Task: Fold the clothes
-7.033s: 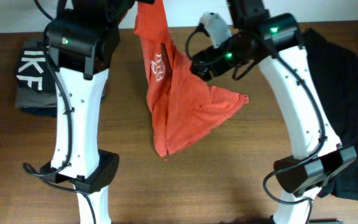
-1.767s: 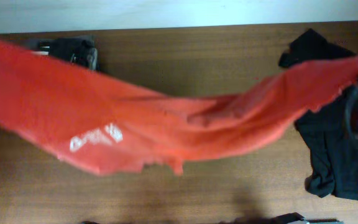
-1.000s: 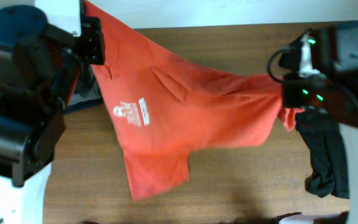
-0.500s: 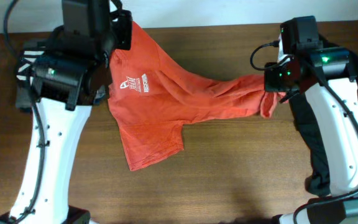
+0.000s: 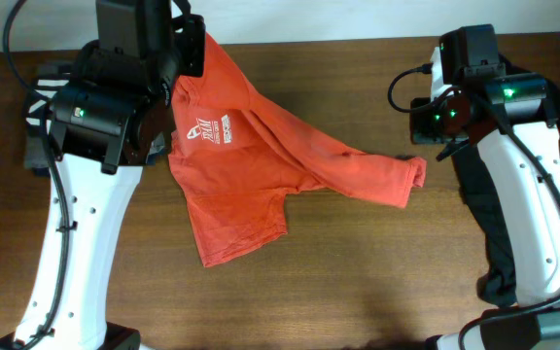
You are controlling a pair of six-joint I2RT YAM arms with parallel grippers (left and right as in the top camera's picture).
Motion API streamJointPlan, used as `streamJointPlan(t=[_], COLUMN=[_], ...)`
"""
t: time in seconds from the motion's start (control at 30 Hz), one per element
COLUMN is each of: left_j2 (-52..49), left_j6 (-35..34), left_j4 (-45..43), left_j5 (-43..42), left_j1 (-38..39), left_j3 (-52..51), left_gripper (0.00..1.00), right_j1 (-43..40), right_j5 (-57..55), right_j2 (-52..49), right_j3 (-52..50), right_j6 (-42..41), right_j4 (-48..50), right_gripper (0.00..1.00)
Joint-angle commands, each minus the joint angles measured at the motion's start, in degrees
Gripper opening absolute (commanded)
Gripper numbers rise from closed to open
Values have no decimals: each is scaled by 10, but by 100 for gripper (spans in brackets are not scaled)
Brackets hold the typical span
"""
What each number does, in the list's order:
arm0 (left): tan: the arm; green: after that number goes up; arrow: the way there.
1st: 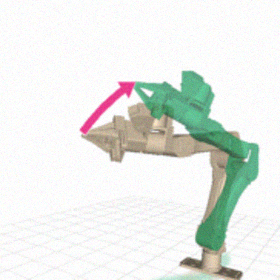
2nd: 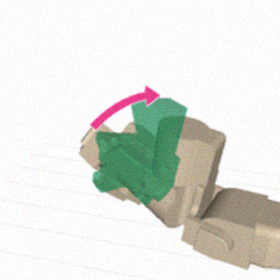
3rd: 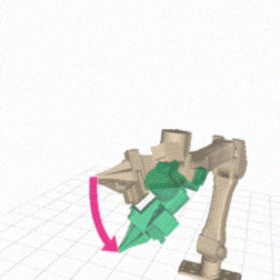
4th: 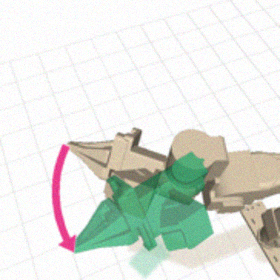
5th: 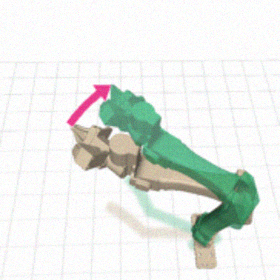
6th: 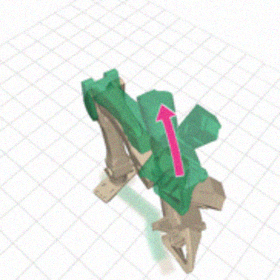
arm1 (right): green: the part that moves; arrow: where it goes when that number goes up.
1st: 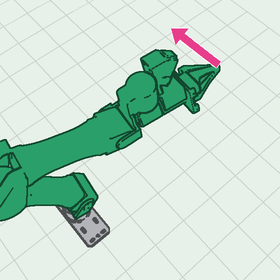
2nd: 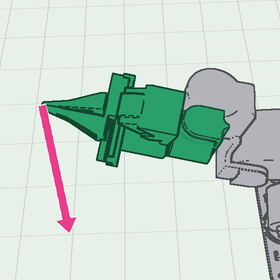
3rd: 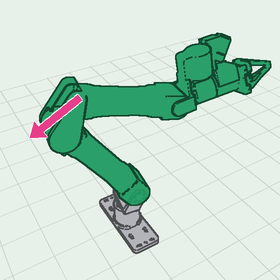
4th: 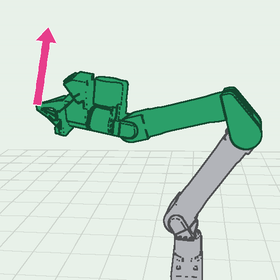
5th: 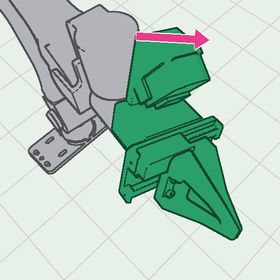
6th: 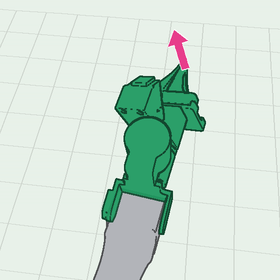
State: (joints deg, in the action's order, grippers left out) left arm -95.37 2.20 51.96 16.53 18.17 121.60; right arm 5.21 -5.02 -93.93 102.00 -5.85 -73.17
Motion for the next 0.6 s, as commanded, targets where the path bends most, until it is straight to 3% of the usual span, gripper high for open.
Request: streamJointPlan(t=[0.0, 0.17, 0.27, 0.33, 0.57], left_j2=[11, 11, 11, 11, 11], left_j6=[9, 9, 9, 9, 9], left_j4=[-5, -6, -7, -8, -10], left_j5=[9, 9, 9, 9, 9], left_j1=[-3, -3, -3, -3, -3], left_j3=[5, 5, 5, 5, 5], left_gripper=[1, 1, 1, 1, 1], right_j1=[-4, -4, -4, -4, -21], right_j5=[1, 45, 59, 61, 93], right_j2=[9, 8, 7, 7, 7], right_j3=[2, -9, -43, -77, -267], right_j6=[1, 29, 31, 19, -87], right_j4=[0, -13, -29, -32, 75], right_gripper=[4, 6, 22, 27, 29])
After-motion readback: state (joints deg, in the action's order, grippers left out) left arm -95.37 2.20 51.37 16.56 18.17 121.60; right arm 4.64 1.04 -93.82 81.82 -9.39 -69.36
